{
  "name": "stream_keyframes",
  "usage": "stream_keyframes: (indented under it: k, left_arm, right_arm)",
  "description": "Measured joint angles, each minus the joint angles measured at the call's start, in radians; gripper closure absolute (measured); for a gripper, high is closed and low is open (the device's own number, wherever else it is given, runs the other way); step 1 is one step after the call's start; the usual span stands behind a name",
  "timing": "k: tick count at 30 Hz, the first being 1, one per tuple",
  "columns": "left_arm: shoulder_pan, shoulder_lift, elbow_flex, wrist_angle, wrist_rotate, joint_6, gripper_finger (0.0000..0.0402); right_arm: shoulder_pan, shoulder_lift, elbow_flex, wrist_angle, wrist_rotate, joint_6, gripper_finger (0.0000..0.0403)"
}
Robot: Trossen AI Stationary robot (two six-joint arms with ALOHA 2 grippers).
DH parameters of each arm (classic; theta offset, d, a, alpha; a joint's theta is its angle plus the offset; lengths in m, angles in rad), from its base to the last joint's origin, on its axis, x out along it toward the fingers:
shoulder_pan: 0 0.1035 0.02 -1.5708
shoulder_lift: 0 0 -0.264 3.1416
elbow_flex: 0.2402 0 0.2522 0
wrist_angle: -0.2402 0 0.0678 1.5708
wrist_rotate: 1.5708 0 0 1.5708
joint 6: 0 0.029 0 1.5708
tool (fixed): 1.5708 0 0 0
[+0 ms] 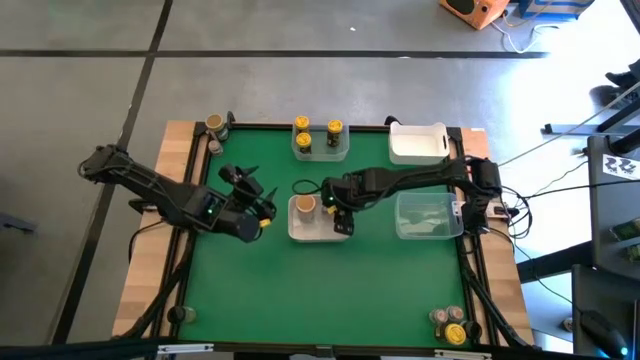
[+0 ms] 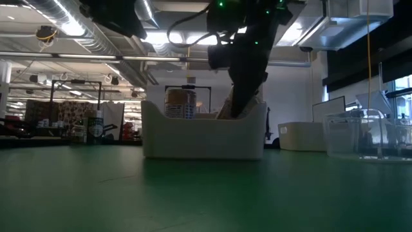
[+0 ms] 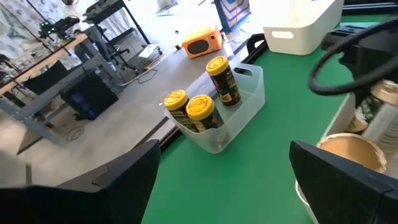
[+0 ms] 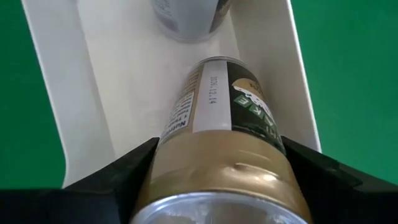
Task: Sort spices by type
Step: Put the bottom gold seasoning bottle into the bottom white bin
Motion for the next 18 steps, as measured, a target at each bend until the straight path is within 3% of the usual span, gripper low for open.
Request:
stream_keyframes:
  k: [9,18]
  left_arm:
    - [0.008,0.0,0.0,0.01,0.007,0.02,0.0057]
    - [0.034,0.0,0.0,0.044,0.01,0.078,0.0057]
  right_arm:
    - [0.0,0.003,0.0,-0.009,0.008,-0.011,0.0108]
    - [0.0,0.003,0.0,0.008,0.04,-0.012,0.0075]
